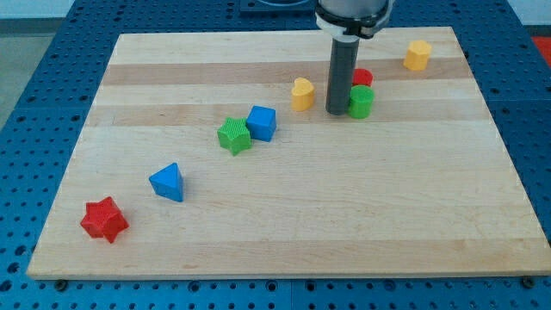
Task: Move the red circle closer to the hexagon
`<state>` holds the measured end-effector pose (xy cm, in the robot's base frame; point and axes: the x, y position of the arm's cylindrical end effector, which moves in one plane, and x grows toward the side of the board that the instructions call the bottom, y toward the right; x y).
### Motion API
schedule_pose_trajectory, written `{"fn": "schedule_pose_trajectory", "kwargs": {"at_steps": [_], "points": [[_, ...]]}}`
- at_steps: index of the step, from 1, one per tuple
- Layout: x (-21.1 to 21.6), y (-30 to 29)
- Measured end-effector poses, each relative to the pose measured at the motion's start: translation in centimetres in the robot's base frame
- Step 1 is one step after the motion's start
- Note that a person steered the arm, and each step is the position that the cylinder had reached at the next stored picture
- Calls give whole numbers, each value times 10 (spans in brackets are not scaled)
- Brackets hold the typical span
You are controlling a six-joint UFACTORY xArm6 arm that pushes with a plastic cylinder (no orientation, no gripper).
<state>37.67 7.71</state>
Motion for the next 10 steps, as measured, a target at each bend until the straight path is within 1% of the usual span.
{"fn": "schedule_pose_trajectory", "kwargs": {"at_steps": [3, 7, 8, 9, 10], "points": [[-36, 21], [-40, 43], [-32, 23], [-8, -21], [30, -23]]}}
